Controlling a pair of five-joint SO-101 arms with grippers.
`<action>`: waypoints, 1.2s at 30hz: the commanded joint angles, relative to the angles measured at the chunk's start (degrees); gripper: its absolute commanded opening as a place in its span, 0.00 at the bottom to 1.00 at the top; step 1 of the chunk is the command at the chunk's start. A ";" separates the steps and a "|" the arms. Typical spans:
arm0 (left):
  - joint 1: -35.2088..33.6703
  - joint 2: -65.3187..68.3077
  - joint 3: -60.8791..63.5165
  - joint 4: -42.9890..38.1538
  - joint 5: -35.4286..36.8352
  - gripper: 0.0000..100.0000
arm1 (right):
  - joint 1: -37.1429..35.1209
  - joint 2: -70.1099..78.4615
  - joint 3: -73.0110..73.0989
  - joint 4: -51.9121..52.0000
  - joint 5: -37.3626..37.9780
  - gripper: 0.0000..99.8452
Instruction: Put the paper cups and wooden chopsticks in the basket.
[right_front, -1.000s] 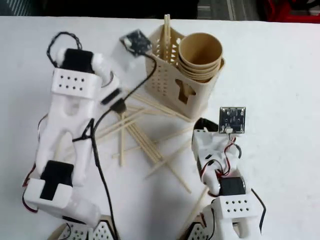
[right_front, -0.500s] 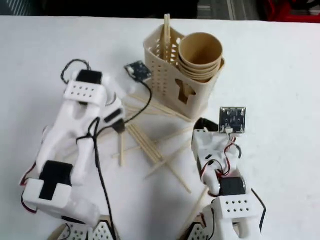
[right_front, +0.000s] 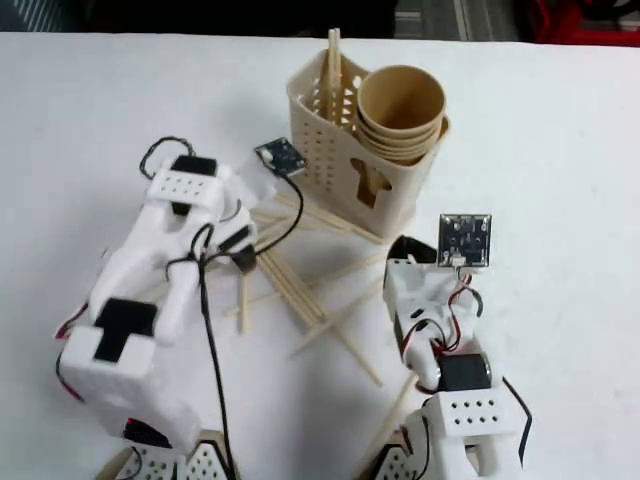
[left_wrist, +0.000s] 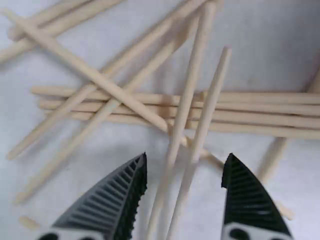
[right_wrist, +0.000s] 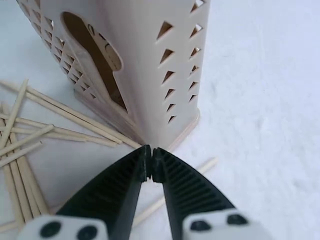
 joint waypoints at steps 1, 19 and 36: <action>0.13 3.38 -5.89 -0.09 1.23 0.24 | 0.66 -1.54 -0.53 -1.19 -0.53 0.02; 0.31 0.84 -8.00 6.59 3.08 0.02 | 0.66 -1.54 -0.53 -1.19 -0.53 0.02; 1.27 -29.76 -9.49 17.05 4.04 0.02 | 0.66 -1.54 -0.53 -1.19 -0.53 0.02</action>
